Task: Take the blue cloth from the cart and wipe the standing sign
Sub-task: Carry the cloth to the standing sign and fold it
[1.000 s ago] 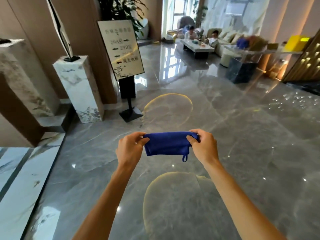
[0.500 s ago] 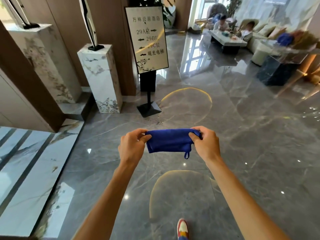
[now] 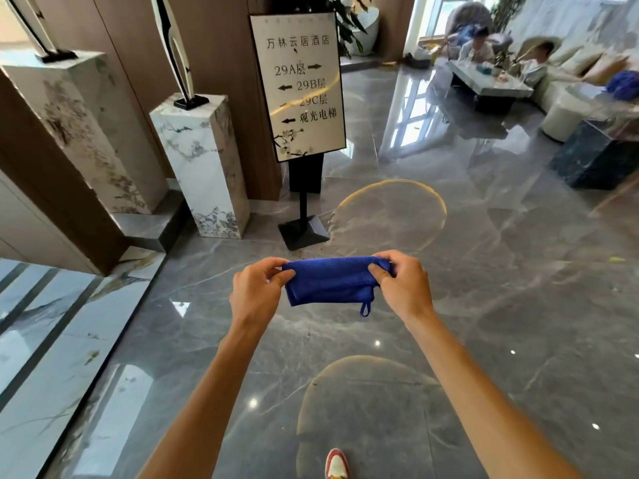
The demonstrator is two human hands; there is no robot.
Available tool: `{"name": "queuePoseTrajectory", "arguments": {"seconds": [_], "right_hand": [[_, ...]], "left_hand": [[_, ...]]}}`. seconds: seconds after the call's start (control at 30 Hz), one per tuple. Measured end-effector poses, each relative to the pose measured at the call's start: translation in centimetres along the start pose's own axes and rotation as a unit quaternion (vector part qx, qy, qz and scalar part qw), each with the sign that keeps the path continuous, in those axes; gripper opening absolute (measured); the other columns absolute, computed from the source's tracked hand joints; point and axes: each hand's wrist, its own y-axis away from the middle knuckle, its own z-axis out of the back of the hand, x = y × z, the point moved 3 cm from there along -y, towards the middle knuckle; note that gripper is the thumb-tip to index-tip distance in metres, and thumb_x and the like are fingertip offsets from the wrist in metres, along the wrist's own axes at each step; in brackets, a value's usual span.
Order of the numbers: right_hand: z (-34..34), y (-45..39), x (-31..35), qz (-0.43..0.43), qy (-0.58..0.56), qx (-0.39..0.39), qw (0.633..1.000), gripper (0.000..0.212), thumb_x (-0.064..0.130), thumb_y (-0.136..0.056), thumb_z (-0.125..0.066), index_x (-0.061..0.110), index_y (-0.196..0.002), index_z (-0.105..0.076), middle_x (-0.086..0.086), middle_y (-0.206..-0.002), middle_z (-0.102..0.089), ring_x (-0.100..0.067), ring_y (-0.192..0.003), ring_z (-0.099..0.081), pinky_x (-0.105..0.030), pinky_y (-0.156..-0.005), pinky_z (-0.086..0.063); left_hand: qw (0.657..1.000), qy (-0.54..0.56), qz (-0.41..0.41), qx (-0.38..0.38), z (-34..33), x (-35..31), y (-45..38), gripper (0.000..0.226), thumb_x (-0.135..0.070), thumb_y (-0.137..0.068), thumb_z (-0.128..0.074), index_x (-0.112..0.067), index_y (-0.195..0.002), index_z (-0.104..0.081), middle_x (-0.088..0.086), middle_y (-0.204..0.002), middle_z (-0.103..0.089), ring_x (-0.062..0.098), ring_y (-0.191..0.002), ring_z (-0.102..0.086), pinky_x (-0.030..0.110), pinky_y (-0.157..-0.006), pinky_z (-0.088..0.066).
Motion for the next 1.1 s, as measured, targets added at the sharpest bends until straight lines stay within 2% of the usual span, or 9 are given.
{"name": "queuePoseTrajectory", "arguments": {"seconds": [0.07,0.13,0.23,0.37,0.57,0.73,0.9,1.0,1.1], "right_hand": [[0.8,-2.9,-0.5,0.010,0.007,0.013,1.000,0.013,0.015,-0.092,-0.068,0.019,-0.103,-0.074,0.005,-0.091,-0.071,-0.012,-0.083,-0.064,-0.007,-0.064,-0.042],[1.4,-5.9,-1.0,0.012,0.010,0.021,1.000,0.014,0.014,-0.092,-0.068,0.017,-0.104,-0.074,0.002,-0.092,-0.072,-0.015,-0.086,-0.065,-0.017,-0.069,-0.046],[1.3,-9.3,-1.5,0.011,0.000,0.030,0.999,0.014,0.012,-0.092,-0.068,0.016,-0.103,-0.074,0.002,-0.090,-0.071,-0.017,-0.086,-0.066,-0.023,-0.073,-0.049],[0.6,-13.2,-1.9,0.014,-0.003,0.041,0.999,0.013,0.013,-0.093,-0.068,0.017,-0.103,-0.074,0.004,-0.088,-0.070,-0.014,-0.084,-0.065,-0.016,-0.068,-0.048],[-1.2,-19.6,-2.1,0.017,-0.017,0.046,0.999,0.012,0.012,-0.091,-0.068,0.021,-0.098,-0.074,0.008,-0.084,-0.070,-0.011,-0.082,-0.066,-0.016,-0.067,-0.049],[-3.8,-26.2,-1.5,-0.002,-0.029,0.046,0.999,0.013,0.012,-0.091,-0.067,0.020,-0.100,-0.074,0.003,-0.087,-0.074,-0.020,-0.084,-0.071,-0.039,-0.078,-0.060],[-6.7,-33.3,0.0,-0.007,-0.028,0.048,0.998,0.012,0.012,-0.092,-0.067,0.019,-0.099,-0.074,0.002,-0.087,-0.074,-0.021,-0.082,-0.072,-0.045,-0.080,-0.060],[-8.1,-37.0,0.9,-0.009,-0.028,0.045,0.999,0.013,0.012,-0.092,-0.067,0.023,-0.096,-0.073,0.003,-0.086,-0.074,-0.021,-0.081,-0.072,-0.047,-0.080,-0.060],[-9.2,-40.4,1.7,-0.007,-0.034,0.045,0.998,0.026,0.012,-0.093,-0.067,0.036,-0.085,-0.066,0.002,-0.086,-0.073,-0.024,-0.082,-0.072,-0.049,-0.079,-0.061]], "left_hand": [[1.000,0.006,0.008,0.002,-1.7,-0.7,-1.8,0.014,-0.016,-0.093,-0.070,-0.021,-0.104,-0.075,-0.013,-0.080,-0.067,0.010,-0.084,-0.068,0.044,-0.082,-0.060],[1.000,0.007,0.016,0.002,-3.3,-1.6,-3.6,0.014,-0.016,-0.093,-0.069,-0.020,-0.105,-0.075,-0.009,-0.083,-0.069,0.015,-0.087,-0.070,0.048,-0.083,-0.059],[1.000,0.014,0.026,-0.003,-4.8,-2.3,-6.1,0.014,-0.015,-0.093,-0.069,-0.019,-0.105,-0.075,-0.009,-0.083,-0.069,0.014,-0.085,-0.071,0.048,-0.083,-0.060],[0.999,0.010,0.033,-0.006,-6.1,-2.6,-9.8,0.014,-0.015,-0.093,-0.070,-0.025,-0.101,-0.073,-0.010,-0.082,-0.070,0.012,-0.084,-0.071,0.046,-0.082,-0.060],[0.999,0.025,0.033,-0.016,-8.1,-2.2,-15.7,0.016,-0.013,-0.091,-0.071,-0.029,-0.095,-0.072,-0.007,-0.081,-0.074,0.011,-0.080,-0.071,0.045,-0.080,-0.061],[0.998,0.047,0.039,-0.021,-9.3,-1.2,-22.5,0.015,-0.013,-0.091,-0.072,-0.027,-0.096,-0.074,-0.010,-0.080,-0.073,0.010,-0.081,-0.072,0.045,-0.080,-0.062],[0.997,0.062,0.048,-0.021,-9.8,-0.5,-30.3,0.016,-0.014,-0.090,-0.073,-0.029,-0.095,-0.073,-0.008,-0.081,-0.074,0.013,-0.082,-0.072,0.047,-0.081,-0.061],[0.996,0.074,0.046,-0.015,-10.0,-0.3,-34.7,0.017,-0.013,-0.090,-0.073,-0.030,-0.093,-0.073,-0.007,-0.083,-0.075,0.014,-0.083,-0.072,0.047,-0.080,-0.061],[0.996,0.079,0.046,-0.014,-10.4,-0.1,-38.7,0.018,-0.014,-0.090,-0.073,-0.032,-0.091,-0.073,-0.008,-0.082,-0.075,0.014,-0.083,-0.072,0.047,-0.080,-0.061]]}}
